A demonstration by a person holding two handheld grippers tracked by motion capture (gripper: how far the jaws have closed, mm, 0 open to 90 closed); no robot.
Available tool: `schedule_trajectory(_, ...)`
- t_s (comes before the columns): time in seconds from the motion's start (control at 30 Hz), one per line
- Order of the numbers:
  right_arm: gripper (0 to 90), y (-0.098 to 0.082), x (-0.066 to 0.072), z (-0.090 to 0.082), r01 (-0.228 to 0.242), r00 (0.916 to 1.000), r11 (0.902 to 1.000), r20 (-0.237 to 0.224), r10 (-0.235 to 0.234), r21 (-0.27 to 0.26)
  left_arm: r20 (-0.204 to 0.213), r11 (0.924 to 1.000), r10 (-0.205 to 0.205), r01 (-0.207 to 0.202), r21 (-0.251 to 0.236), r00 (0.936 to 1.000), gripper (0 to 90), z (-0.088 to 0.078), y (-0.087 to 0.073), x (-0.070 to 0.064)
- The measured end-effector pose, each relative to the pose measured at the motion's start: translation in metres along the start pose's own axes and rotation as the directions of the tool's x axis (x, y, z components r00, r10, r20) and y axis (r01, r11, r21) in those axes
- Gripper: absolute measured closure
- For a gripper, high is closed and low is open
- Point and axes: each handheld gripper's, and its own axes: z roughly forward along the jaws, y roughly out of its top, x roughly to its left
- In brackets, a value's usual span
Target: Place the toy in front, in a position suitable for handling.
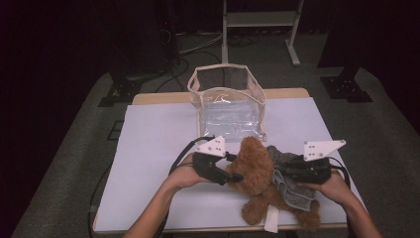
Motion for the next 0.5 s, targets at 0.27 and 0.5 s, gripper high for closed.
schedule_trajectory(0.27, 80.4, 0.025, -0.004, 0.046, 0.024, 0.9969, 0.9985, -0.074, -0.028, -0.049, -0.076, 0.9996, -0.010, 0.012, 0.027, 0.9970, 41.6, -0.044, -0.006, -0.002)
schedule_trajectory(0.5, 79.9, 0.022, -0.007, 0.041, 0.010, 0.9976, 0.9984, -0.067, -0.014, -0.055, -0.087, 0.9998, 0.006, -0.005, 0.018, 0.9962, 40.5, -0.041, 0.000, -0.003)
